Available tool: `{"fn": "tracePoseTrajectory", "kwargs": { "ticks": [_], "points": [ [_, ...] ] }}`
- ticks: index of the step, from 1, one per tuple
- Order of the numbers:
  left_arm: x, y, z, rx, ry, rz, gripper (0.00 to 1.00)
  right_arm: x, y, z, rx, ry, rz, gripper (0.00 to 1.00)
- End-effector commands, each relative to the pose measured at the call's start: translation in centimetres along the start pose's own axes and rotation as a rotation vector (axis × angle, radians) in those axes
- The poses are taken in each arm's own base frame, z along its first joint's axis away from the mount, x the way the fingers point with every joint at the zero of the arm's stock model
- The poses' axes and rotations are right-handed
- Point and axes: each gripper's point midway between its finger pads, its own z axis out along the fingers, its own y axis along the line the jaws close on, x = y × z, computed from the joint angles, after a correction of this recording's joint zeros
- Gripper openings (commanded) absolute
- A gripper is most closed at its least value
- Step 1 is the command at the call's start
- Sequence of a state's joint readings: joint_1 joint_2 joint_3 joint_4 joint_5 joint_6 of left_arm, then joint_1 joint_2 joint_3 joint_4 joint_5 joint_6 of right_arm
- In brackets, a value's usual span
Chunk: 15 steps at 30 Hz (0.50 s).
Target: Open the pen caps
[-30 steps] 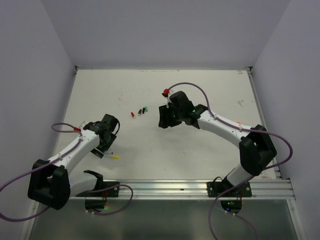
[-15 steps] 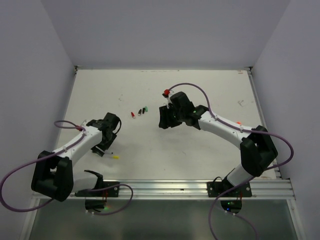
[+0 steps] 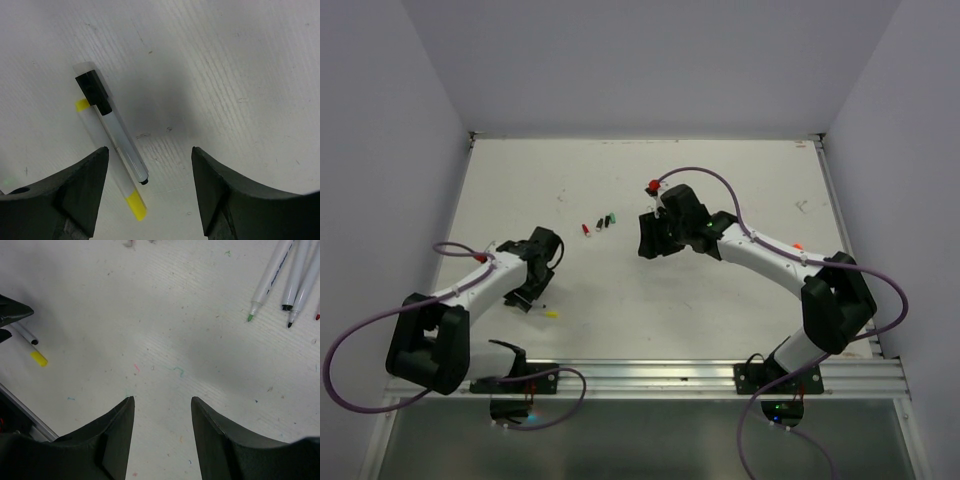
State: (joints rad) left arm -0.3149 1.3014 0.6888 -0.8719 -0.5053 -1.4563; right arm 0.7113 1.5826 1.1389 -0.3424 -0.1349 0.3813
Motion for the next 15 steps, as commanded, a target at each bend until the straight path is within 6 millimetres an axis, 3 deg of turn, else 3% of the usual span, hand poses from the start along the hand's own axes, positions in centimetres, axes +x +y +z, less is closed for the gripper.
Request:
{"fn": "tracePoseTrajectory", "kwargs": {
  "ticks": [1, 10, 15],
  "points": [
    [-0.35, 0.21, 0.75, -0.013, -0.031, -0.038, 0.70, -1.31, 1.08, -1.07, -0.045, -0.053, -0.005, 0.53],
    [0.14, 0.60, 1.37, -0.023, -0.026, -0.039, 0.68, -1.56, 1.22, -1.15, -0.050, -0.062, -0.001, 0.53],
    [-0.28, -0.21, 1.70, -0.015, -0.042, -0.039, 0.56, -1.43, 1.05, -1.42, -0.040, -0.060, -0.004, 0.53]
  ]
}}
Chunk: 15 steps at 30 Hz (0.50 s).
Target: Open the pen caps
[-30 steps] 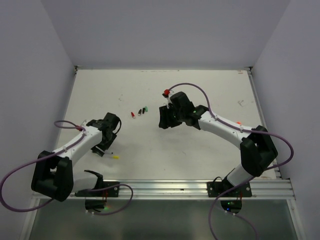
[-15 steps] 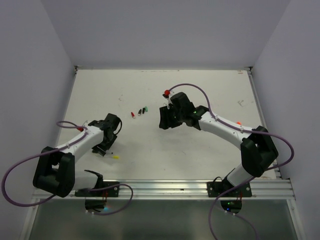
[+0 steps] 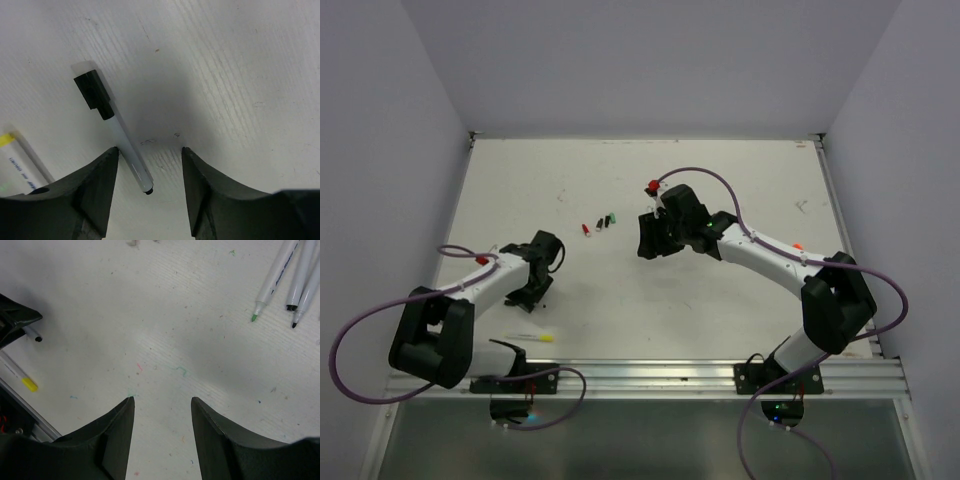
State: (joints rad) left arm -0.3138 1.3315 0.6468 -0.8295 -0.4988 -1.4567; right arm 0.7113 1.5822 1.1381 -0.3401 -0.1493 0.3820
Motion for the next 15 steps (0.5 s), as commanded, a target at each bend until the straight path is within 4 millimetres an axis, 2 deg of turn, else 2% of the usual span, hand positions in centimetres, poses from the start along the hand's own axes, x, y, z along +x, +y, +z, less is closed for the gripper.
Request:
{"fn": "tracePoseTrajectory", "kwargs": {
  "ticks": [1, 4, 5, 7, 8, 10, 15],
  "points": [
    [-1.3, -1.0, 0.5, 0.011, -0.055, -0.052, 0.54, -1.5, 0.8, -1.4, -0.023, -0.065, -0.003, 0.53],
    [-1.4, -1.6, 0.6, 0.019, -0.057, -0.045, 0.37, -1.8, 0.7, -1.7, -0.017, -0.074, -0.007, 0.53],
    [-1.3, -1.6, 0.7, 0.017, -0.054, -0.037, 0.27, -1.6, 0.7, -1.6, -0.017, -0.069, -0.007, 0.53],
    [-1.1, -1.8, 0.9, 0.020, -0.048, -0.033, 0.19, -1.8, 0.8, -1.6, -0.018, -0.072, -0.007, 0.53],
    [-1.0, -1.7, 1.1, 0.015, -0.046, -0.028, 0.10, -1.7, 0.7, -1.6, -0.018, -0.068, -0.007, 0.53],
    [-1.0, -1.9, 1.2, 0.020, -0.045, -0.020, 0.00, -1.7, 0.7, -1.5, -0.016, -0.068, -0.006, 0.53],
    [-1.9, -3.2, 0.4, 0.058, -0.060, -0.009, 0.00, -1.7, 0.7, -1.3, -0.014, -0.063, -0.006, 0.53]
  ]
}}
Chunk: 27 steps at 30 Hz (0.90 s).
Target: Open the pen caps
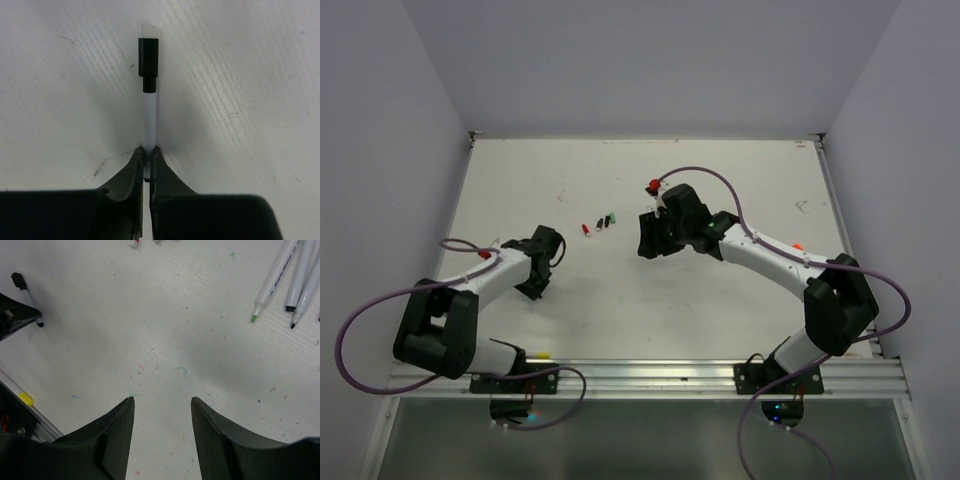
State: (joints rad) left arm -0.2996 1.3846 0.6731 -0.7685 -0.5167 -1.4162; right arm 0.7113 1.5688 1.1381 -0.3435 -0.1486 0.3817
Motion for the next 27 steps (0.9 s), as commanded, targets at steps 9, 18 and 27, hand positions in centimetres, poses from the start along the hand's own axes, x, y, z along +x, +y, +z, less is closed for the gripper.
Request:
{"fn": "tracePoseTrajectory", "kwargs": {
  "ticks": [9, 18, 27],
  "points": [
    [-3.5, -7.6, -5.6, 0.413, -0.058, 0.079, 0.00, -1.4, 2.0, -0.4, -0.095, -0.034, 0.015, 0.53],
    [0.6, -14.1, -15.2, 1.122, 0.084, 0.292, 0.00, -2.2, 7.7, -0.8, -0.464, -0.080, 0.098, 0.51],
    [3.7, -14.9, -22.4, 1.575, 0.154, 0.422, 0.00, -6.3, 6.9, -2.1, -0.615, -0.211, 0.300, 0.49]
  ]
}}
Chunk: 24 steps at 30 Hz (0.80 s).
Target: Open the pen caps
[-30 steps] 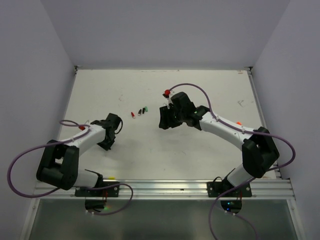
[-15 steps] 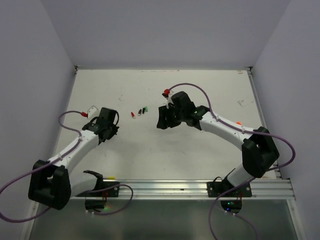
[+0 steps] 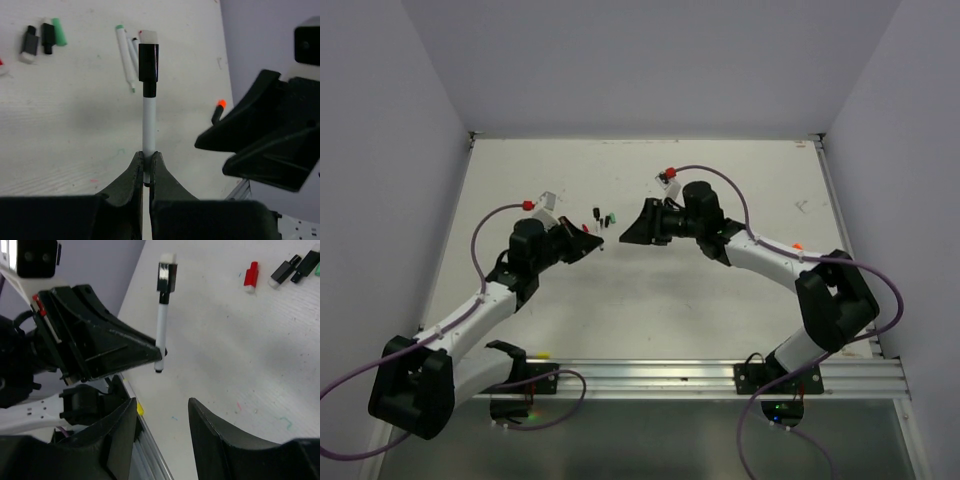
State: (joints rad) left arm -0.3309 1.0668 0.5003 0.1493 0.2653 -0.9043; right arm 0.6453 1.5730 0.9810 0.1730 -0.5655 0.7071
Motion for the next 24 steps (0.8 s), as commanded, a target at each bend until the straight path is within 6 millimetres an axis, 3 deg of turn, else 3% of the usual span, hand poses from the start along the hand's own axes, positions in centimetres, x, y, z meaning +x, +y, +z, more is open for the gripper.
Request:
{"fn": "tracePoseTrajectory", "kwargs": {
  "ticks": [1, 5, 13, 24],
  "points": [
    [0.2, -5.4, -0.8, 0.286, 0.017, 0.124, 0.00, -3.4, 1.6, -0.3, -0.142, -0.103, 0.069, 0.49],
    [1.2, -6.6, -1.1, 0.367, 0.049, 0.159, 0.00, -4.3, 1.3, 0.3, -0.147, -0.127, 0.077, 0.46],
    [2.7, -7.0, -0.7, 0.386, 0.091, 0.165, 0.00, -4.7, 1.7, 0.6, -0.183, -0.163, 0.101, 0.40],
    [2.5, -8.4, -0.4, 0.419, 0.085, 0.142, 0.00, -3.0, 1.6, 1.2, -0.163, -0.137, 0.091, 0.30]
  ]
}}
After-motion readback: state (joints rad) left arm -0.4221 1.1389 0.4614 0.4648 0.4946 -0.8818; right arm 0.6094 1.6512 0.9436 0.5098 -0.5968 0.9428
